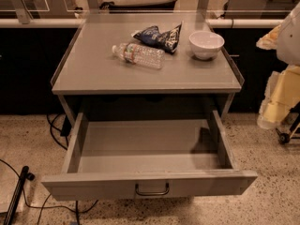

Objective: Place water bottle into top drawer

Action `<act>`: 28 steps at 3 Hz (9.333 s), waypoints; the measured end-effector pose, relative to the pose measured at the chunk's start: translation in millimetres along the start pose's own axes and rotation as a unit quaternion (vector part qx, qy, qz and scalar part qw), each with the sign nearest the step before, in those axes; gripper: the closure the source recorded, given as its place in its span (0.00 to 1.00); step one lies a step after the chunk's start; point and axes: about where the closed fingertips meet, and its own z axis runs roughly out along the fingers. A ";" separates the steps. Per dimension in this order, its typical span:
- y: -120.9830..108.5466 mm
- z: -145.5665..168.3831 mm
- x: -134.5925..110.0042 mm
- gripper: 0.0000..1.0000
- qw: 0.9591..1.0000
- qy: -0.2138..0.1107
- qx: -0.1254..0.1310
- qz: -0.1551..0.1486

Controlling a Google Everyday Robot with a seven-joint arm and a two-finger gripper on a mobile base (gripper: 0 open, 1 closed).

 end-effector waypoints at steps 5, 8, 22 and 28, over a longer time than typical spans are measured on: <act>-119.1 23.9 -178.4 0.00 0.984 -0.174 -0.004 -0.034; -159.1 16.2 -193.8 0.00 0.976 -0.210 0.054 -0.020; -204.2 196.0 -223.3 0.00 0.967 -0.237 -0.047 0.076; -196.6 255.2 -212.2 0.81 0.967 -0.215 -0.075 0.113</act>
Offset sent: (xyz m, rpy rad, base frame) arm 0.0240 0.0417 -0.0026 0.0894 -0.0029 0.0014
